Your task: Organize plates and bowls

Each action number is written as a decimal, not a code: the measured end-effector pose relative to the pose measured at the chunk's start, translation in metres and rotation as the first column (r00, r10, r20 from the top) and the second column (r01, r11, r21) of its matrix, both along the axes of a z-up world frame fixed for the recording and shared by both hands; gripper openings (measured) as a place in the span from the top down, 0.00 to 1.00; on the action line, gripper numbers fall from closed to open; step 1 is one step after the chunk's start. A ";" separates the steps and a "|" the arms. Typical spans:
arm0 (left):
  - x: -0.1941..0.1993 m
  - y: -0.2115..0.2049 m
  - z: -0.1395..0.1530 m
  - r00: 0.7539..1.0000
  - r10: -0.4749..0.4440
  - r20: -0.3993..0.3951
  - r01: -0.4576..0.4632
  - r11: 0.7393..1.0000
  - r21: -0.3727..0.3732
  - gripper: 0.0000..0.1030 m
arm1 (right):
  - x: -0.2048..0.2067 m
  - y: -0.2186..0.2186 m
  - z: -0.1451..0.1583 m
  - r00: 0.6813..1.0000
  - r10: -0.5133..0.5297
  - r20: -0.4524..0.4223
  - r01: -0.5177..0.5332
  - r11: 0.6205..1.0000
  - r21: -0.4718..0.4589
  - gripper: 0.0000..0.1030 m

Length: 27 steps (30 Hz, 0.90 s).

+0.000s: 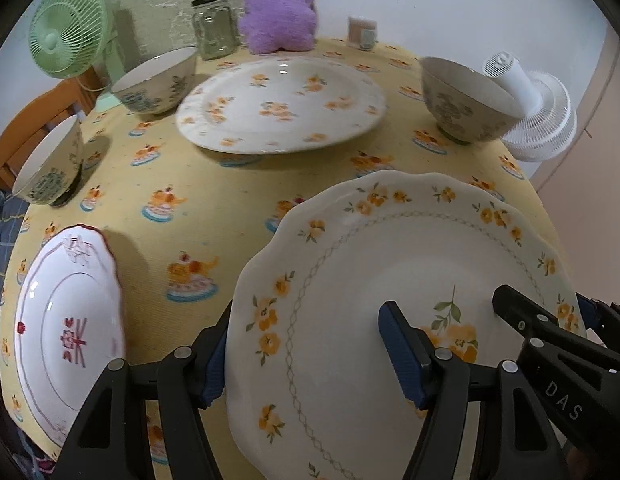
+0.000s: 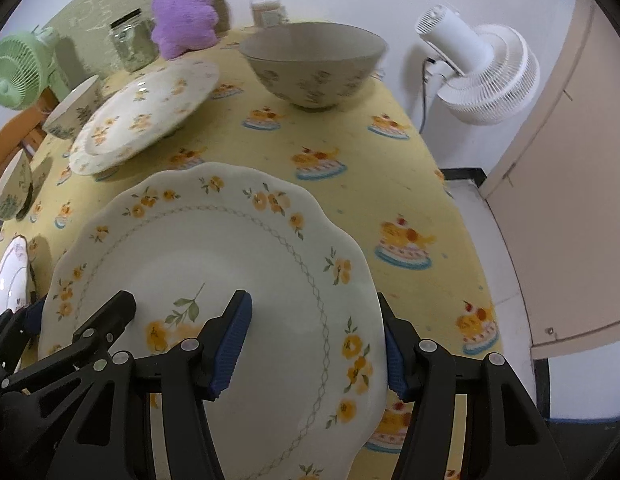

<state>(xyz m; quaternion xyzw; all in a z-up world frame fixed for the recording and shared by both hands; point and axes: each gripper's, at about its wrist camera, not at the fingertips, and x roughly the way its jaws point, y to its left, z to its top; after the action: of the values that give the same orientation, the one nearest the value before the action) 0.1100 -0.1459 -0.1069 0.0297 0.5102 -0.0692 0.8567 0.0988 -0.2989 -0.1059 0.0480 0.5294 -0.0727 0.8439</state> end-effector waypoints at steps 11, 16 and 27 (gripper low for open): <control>0.010 0.041 -0.003 0.999 0.045 -0.018 -0.045 0.999 0.003 0.33 | 0.019 0.041 -0.003 0.999 0.047 -0.011 -0.047 0.999 0.006 0.39; 0.010 0.044 -0.005 0.999 0.022 -0.023 -0.022 1.000 0.003 0.34 | 0.023 0.043 -0.007 0.999 0.021 -0.024 -0.021 1.000 0.007 0.39; 0.012 0.043 -0.010 0.999 0.018 -0.051 -0.019 1.000 -0.005 0.28 | 0.025 0.040 -0.011 0.999 0.006 -0.031 -0.006 1.000 0.023 0.38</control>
<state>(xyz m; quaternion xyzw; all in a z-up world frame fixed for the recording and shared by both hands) 0.1220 -0.1032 -0.1168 0.0210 0.5322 -0.0632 0.8440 0.1235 -0.2588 -0.1171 0.0548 0.5434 -0.0649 0.8351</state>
